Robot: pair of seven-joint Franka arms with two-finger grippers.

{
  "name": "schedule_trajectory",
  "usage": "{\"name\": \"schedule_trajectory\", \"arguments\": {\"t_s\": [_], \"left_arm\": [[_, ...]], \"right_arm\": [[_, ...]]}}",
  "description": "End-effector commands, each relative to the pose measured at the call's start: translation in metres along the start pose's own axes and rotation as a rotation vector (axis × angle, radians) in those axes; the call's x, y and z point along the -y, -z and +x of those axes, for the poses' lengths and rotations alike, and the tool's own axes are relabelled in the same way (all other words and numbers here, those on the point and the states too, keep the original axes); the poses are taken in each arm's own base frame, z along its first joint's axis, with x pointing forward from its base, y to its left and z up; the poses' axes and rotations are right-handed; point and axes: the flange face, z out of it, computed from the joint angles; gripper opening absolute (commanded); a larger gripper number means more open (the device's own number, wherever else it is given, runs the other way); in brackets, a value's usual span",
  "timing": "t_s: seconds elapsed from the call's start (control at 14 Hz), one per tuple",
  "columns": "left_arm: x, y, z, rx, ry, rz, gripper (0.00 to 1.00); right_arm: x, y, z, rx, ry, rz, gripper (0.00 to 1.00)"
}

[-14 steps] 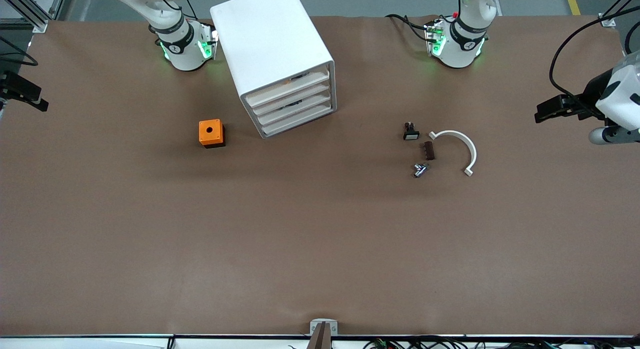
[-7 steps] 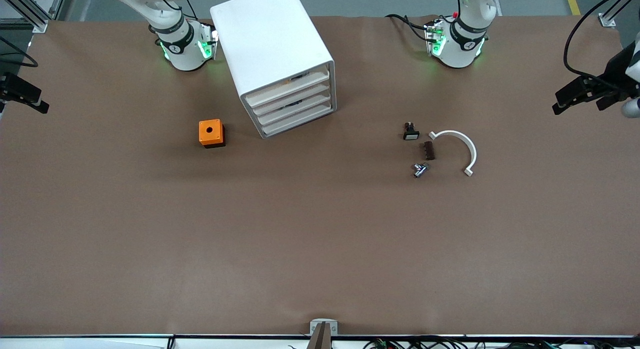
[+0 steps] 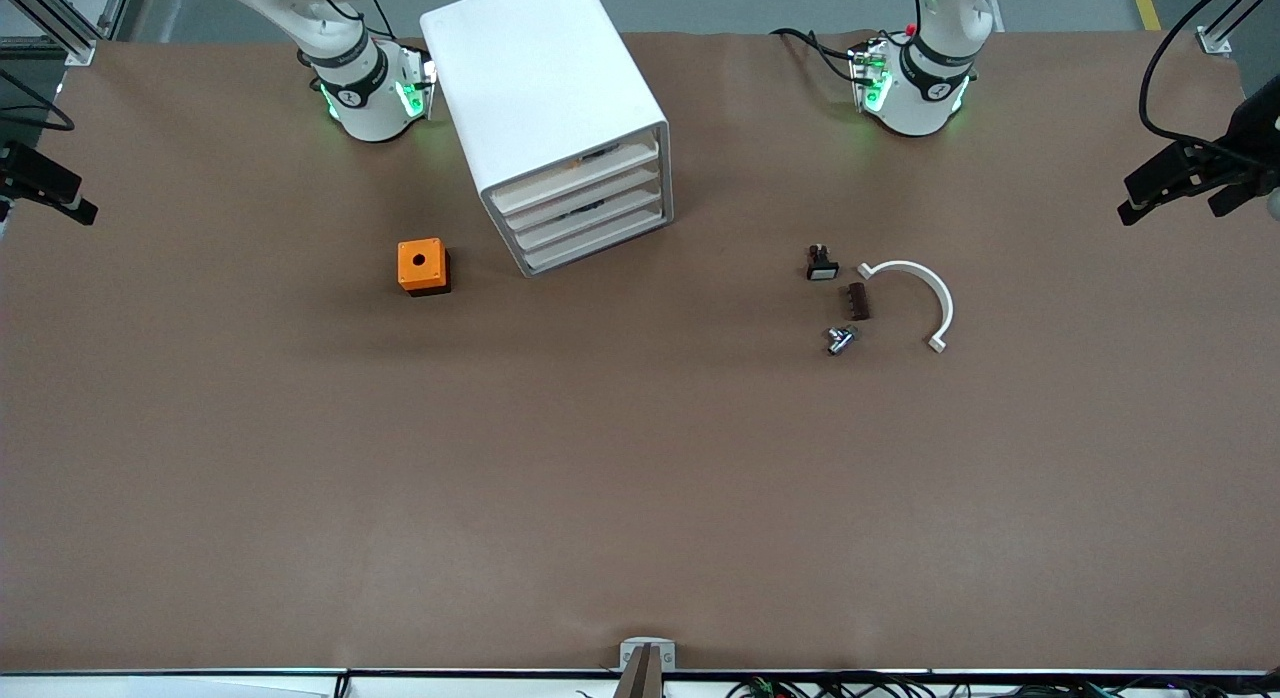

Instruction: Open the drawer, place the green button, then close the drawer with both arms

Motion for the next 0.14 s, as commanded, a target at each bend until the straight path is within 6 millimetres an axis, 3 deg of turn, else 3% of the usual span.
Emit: {"name": "schedule_trajectory", "arguments": {"t_s": [0.0, 0.07], "left_arm": [[-0.0036, 0.0057, 0.001, -0.014, -0.012, 0.004, 1.0], [-0.0037, 0.0056, 0.0014, -0.014, -0.01, 0.003, 1.0]], "right_arm": [[0.0028, 0.0011, -0.0077, -0.008, -0.007, 0.011, 1.0], [0.0028, 0.0011, -0.0077, -0.008, -0.007, 0.011, 1.0]]}}
